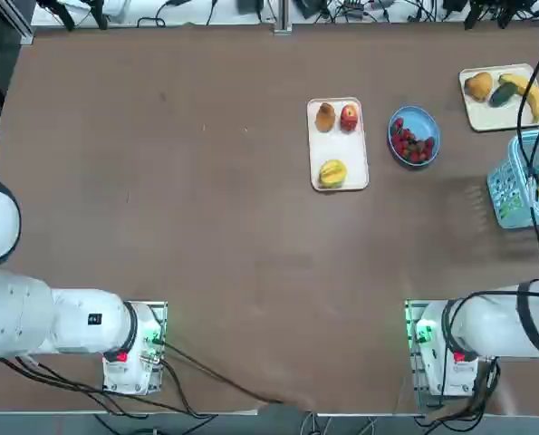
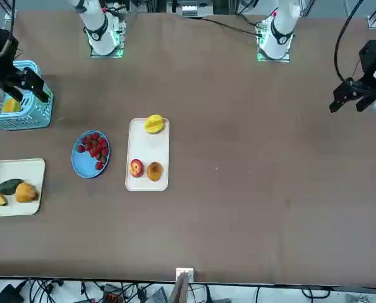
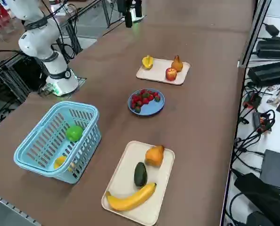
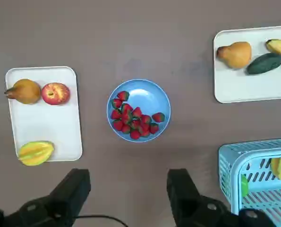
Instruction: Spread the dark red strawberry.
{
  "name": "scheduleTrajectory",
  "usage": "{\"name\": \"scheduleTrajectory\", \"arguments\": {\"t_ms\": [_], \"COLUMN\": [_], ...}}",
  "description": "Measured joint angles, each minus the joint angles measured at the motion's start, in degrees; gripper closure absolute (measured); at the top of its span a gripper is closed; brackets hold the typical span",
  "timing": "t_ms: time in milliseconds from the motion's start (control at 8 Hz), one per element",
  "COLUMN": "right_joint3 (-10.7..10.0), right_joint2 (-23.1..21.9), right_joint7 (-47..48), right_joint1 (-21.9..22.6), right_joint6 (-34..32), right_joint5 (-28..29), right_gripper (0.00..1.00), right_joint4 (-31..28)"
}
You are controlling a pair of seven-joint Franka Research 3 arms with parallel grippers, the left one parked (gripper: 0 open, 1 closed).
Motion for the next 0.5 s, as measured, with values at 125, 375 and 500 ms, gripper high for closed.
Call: {"name": "scheduleTrajectory", "arguments": {"t_ms": [125,375,500], "right_joint3": [0.1,0.6,0.9], "right_joint2": [0.0,0.3,1.2], "right_joint7": [0.0,0.0,-0.1], "right_joint1": [0.0,0.1,0.5], "right_joint6": [-0.1,-0.2,-0.3], "right_joint5": [0.0,0.5,0.9], "right_gripper": [0.0,0.0,0.0], "right_joint4": [0.1,0.2,0.2]}}
